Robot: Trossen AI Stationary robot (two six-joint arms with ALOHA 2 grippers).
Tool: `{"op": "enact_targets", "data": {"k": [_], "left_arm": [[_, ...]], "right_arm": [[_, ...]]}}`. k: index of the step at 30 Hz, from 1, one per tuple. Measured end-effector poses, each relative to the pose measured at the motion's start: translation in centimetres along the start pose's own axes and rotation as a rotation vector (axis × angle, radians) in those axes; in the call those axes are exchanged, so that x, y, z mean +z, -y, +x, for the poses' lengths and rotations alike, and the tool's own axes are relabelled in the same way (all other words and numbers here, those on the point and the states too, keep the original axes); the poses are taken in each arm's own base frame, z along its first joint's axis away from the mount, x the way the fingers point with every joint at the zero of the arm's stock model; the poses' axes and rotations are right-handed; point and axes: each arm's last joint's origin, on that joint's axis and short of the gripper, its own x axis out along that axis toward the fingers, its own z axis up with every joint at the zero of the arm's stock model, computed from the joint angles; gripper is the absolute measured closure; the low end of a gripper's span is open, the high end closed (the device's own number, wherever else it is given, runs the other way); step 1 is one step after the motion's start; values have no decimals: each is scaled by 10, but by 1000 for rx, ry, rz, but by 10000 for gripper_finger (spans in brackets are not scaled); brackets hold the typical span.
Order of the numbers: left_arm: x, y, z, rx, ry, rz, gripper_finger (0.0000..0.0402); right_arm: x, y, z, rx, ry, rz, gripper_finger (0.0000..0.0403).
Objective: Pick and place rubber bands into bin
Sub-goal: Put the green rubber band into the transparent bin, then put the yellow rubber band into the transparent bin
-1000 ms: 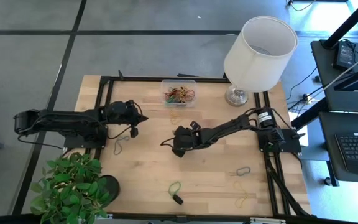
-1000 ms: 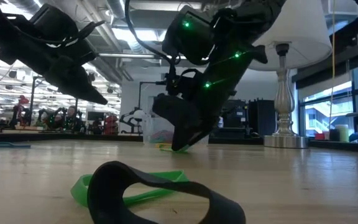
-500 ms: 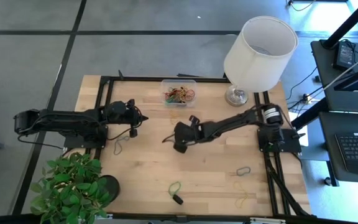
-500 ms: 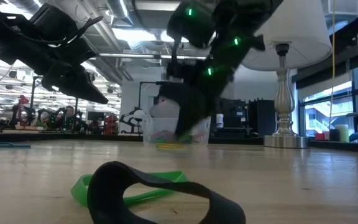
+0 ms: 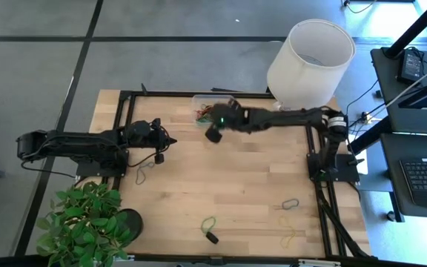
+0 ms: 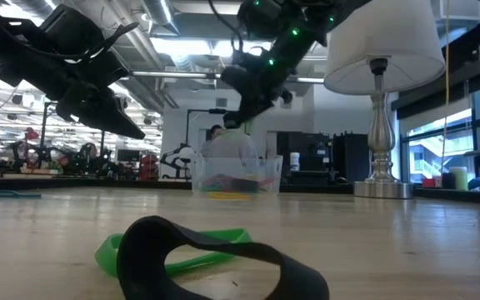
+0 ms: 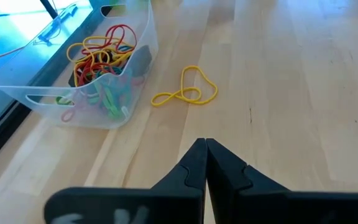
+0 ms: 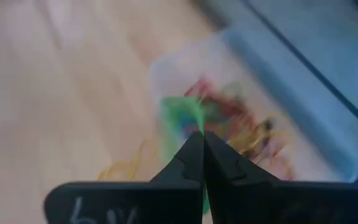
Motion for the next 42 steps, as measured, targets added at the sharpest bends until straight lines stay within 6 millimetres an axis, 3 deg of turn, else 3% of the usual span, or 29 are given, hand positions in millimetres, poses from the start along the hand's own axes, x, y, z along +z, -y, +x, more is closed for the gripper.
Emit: {"op": "enact_targets", "data": {"k": [3,9,15,24,36,42], "left_arm": [[0,0,0,0,0,0,399],[0,0,0,-1,-2,0,397],[0,0,0,-1,-4,0,400],[0,0,0,-1,-4,-1,398],[0,0,0,-1,-4,-1,398],[0,0,0,-1,-5,-1,400]], "right_arm": [[21,20,2,-33,20,17,401],[38,51,21,-96,-12,41,402],[22,65,57,-70,-115,66,403],[-4,67,100,-95,-196,81,379],[1,70,93,-101,-197,105,295],[3,72,84,-102,-212,97,284]]}}
